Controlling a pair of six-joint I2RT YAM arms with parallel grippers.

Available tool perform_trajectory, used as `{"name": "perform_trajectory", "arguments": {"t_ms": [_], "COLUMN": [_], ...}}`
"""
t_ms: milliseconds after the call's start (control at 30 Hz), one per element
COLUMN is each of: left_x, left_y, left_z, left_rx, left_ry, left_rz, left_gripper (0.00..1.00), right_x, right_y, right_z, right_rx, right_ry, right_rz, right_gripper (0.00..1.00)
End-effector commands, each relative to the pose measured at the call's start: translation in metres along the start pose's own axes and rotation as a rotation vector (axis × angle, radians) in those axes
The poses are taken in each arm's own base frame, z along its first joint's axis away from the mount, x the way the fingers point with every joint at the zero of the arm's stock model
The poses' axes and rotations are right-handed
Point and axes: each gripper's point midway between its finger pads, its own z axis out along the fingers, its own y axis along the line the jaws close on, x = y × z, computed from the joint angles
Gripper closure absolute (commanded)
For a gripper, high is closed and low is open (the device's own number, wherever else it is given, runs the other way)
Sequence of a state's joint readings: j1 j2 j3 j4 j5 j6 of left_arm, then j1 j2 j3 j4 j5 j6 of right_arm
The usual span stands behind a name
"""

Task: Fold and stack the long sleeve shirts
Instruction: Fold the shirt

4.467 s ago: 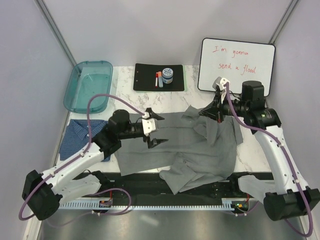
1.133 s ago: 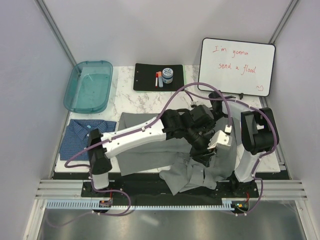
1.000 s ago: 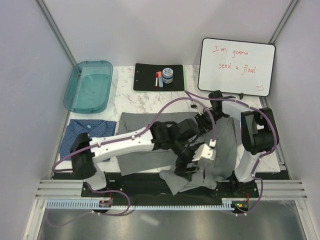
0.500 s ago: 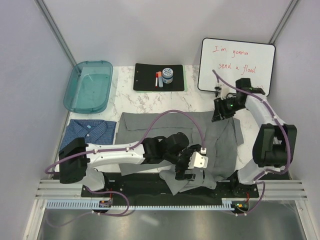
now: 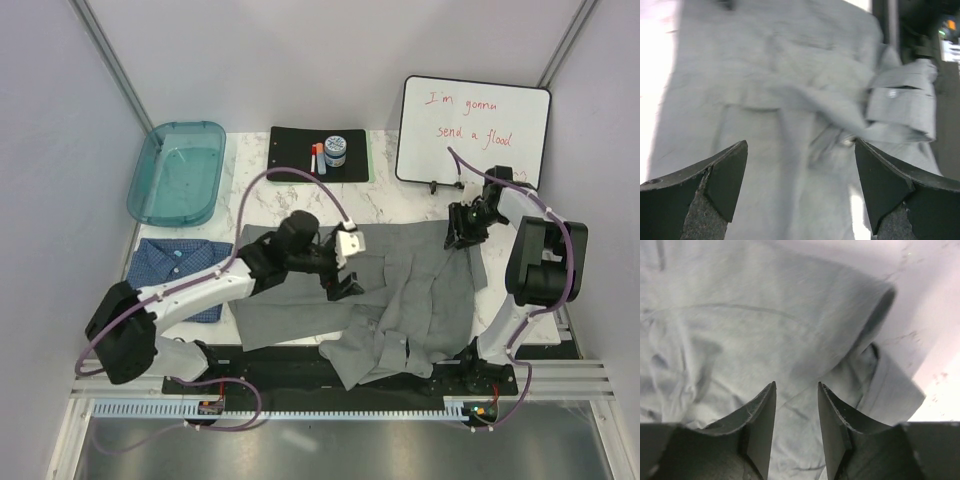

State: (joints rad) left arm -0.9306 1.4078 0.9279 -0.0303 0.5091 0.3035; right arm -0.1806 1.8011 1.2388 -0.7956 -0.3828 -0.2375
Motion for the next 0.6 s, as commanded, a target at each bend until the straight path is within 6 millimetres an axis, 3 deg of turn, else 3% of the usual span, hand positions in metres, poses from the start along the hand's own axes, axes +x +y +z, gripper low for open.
{"name": "perform_trajectory", "arguments": {"t_ms": [0,167,300,467,500,567], "left_x": [-0.004,0.015,0.031,0.052,0.052,0.051], "left_y": [0.026,0.056,0.078,0.105,0.105,0.107], "left_z": [-0.048,-0.085,-0.103,-0.13,-0.132,-0.14], "left_rx": [-0.092,-0.21,-0.335,-0.45,-0.445,-0.463], "left_ry": [-0.036,-0.006,0.007,-0.003,-0.008,-0.017], "left_rz": [-0.031,-0.077,-0.092,-0.183,-0.179,-0.163], "left_gripper": [0.06,0.06,0.06,0.07,0.07,0.07], "right_x": [-0.043,-0.05,-0.069,-0.066,-0.065,-0.057], "right_y": [-0.024,-0.025,-0.026,-0.024,-0.022,-0.016], "right_z": [0.0,0.005,0.002,0.015,0.014,0.013], "right_rx": [0.067,0.024,-0.004,-0.046,-0.054,-0.078], "right_ry": [-0.106,-0.117,-0.148,-0.098,-0.097,-0.086], "right_rz": [0.026,0.039,0.067,0.112,0.112,0.112], "right_gripper": [0.52,0.45,0.44,0.52,0.61,0.66]}}
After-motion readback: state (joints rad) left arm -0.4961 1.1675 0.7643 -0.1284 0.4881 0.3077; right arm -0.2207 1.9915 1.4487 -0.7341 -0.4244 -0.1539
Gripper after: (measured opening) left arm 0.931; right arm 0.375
